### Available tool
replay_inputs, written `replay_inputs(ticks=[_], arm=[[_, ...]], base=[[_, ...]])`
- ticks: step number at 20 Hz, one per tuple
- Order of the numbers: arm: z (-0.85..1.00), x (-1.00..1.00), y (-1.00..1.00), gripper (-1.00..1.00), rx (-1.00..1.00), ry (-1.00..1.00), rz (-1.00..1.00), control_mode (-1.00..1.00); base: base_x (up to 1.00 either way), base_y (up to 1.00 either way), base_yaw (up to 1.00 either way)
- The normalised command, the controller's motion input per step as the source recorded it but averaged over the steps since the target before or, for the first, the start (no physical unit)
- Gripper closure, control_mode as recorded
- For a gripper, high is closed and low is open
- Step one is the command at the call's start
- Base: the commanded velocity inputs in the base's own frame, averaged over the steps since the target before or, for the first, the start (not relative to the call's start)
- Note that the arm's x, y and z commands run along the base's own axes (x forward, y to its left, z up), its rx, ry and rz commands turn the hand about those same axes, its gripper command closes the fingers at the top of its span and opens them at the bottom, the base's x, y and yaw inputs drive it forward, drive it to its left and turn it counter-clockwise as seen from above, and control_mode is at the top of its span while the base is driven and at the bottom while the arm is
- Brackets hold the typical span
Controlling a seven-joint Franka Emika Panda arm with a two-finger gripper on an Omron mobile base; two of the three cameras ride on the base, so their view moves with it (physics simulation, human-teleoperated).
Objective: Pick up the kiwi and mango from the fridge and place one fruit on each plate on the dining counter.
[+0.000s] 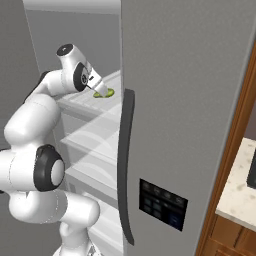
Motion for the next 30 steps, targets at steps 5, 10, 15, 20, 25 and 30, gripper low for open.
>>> replay_inputs(ticks=[5, 10, 15, 20, 25, 30], arm=[[-0.14, 0.32, -0.05, -1.00, 0.00, 0.06, 0.00, -1.00], [-0.17, 0.25, -0.01, -1.00, 0.00, 0.05, 0.00, -1.00], [-0.14, 0.18, 0.00, -1.00, 0.00, 0.03, 0.00, -1.00], [-0.17, 0.12, 0.00, 1.00, 0.00, 0.00, 0.00, -1.00], [-0.20, 0.04, 0.00, 1.00, 0.00, 0.00, 0.00, -1.00], [-0.09, -0.07, -0.01, 1.00, 0.00, -0.07, 0.00, -1.00]], base=[[0.00, 0.00, 0.00], [0.00, 0.00, 0.00], [0.00, 0.00, 0.00], [0.00, 0.00, 0.00], [0.00, 0.00, 0.00], [0.00, 0.00, 0.00]])
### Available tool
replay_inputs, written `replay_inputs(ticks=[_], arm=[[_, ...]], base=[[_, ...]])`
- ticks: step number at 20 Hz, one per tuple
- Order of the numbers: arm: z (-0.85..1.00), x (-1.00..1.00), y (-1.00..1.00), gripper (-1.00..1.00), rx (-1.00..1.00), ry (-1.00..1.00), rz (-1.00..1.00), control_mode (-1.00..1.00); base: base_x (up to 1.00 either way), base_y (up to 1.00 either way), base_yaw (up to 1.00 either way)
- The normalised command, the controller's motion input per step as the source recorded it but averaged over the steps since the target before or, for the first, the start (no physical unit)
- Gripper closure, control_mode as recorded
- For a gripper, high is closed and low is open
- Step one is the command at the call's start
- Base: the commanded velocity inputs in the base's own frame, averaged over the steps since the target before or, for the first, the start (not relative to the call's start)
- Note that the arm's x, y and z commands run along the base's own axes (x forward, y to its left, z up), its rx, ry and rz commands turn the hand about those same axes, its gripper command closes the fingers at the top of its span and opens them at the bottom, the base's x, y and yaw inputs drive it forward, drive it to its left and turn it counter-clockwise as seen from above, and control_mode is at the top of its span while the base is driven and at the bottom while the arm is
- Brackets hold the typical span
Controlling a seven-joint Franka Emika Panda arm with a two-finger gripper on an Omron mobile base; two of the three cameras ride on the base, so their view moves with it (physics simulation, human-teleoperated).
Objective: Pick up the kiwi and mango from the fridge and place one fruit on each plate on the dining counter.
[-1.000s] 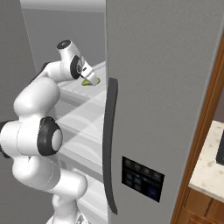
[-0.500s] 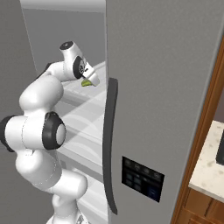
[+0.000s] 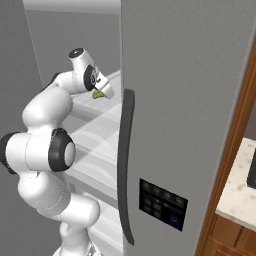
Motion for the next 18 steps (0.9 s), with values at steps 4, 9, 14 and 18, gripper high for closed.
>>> replay_inputs(ticks=[4, 9, 14, 18], arm=[[0.06, -0.56, -0.04, 1.00, 0.03, -0.25, 0.00, -1.00], [0.26, -0.85, -0.01, 1.00, 0.01, -0.25, 0.05, -1.00], [0.39, -0.86, 0.00, 1.00, 0.00, -0.08, 0.10, -1.00], [0.46, -0.78, 0.02, 1.00, 0.00, 0.05, 0.07, -1.00]], base=[[0.00, 0.00, 0.00], [0.00, 0.00, 0.00], [0.00, 0.00, 0.00], [0.00, 0.00, 0.00]])
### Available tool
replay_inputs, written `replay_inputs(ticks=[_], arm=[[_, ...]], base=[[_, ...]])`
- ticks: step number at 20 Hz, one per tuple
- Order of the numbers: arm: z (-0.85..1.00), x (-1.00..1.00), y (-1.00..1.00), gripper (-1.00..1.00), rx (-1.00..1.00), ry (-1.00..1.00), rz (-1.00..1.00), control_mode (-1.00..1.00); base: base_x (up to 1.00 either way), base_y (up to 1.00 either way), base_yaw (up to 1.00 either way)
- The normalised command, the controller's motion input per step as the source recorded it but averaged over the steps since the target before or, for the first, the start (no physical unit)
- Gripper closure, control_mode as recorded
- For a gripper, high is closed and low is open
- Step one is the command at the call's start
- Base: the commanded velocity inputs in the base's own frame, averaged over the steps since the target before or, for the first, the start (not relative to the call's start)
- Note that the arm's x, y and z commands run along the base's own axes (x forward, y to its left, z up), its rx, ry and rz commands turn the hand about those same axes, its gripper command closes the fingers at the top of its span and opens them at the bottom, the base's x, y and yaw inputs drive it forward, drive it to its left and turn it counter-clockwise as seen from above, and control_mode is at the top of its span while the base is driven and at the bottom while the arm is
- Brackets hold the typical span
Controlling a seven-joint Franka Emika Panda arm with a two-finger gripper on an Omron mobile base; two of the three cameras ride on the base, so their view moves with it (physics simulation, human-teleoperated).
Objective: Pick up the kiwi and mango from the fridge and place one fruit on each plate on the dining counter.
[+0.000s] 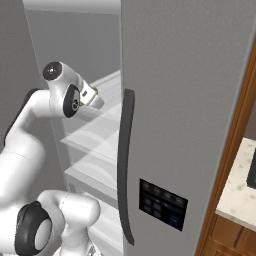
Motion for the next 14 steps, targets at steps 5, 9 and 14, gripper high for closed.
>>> replay_inputs(ticks=[5, 9, 14], arm=[[0.47, -0.76, 0.04, 1.00, -0.05, 0.17, 0.08, -1.00], [0.29, -0.97, 0.00, 1.00, -0.05, 0.11, 0.09, -1.00], [0.19, -1.00, 0.00, 1.00, -0.06, 0.03, 0.13, -1.00]], base=[[0.00, 0.00, 0.00], [0.00, 0.00, 0.00], [0.00, 0.00, 0.00]])
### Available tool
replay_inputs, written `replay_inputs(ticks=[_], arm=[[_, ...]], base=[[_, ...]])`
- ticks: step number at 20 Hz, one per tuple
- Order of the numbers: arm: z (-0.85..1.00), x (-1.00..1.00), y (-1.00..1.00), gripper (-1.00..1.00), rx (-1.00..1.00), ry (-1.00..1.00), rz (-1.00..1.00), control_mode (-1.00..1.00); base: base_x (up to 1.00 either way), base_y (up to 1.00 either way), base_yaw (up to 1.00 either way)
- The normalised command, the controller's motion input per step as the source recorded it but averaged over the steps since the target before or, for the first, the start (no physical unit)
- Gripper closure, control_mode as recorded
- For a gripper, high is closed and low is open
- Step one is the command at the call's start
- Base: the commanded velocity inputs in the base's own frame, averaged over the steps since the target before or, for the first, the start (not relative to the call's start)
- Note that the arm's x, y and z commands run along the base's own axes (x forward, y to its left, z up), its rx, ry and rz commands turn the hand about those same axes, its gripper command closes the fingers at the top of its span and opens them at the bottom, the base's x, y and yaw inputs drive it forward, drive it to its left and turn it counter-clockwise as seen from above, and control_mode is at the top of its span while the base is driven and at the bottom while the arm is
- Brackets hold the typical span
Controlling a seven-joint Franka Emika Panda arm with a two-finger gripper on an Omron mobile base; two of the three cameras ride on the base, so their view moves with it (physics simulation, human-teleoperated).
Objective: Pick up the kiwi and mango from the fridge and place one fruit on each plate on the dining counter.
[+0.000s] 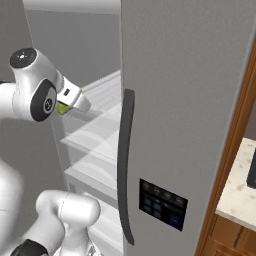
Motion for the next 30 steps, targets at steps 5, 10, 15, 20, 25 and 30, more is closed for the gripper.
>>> replay_inputs(ticks=[5, 10, 15, 20, 25, 30], arm=[[0.07, -1.00, 0.00, 1.00, -0.04, 0.00, 0.16, -1.00], [0.06, -1.00, 0.00, 1.00, -0.05, 0.00, 0.18, -1.00], [-0.08, -0.90, 0.00, 1.00, -0.05, -0.02, 0.18, -1.00], [-0.13, -0.19, 0.03, 1.00, 0.01, 0.07, 0.00, -1.00], [-0.09, -0.48, -0.01, 1.00, 0.00, -0.03, -0.02, -1.00], [-0.09, -0.39, 0.01, 1.00, 0.00, 0.00, -0.03, 1.00]], base=[[0.00, 0.00, 0.00], [0.00, 0.00, 0.00], [0.00, 0.00, 0.00], [0.00, 0.00, 0.00], [0.00, 0.00, 0.00], [-0.28, 0.03, -0.05]])
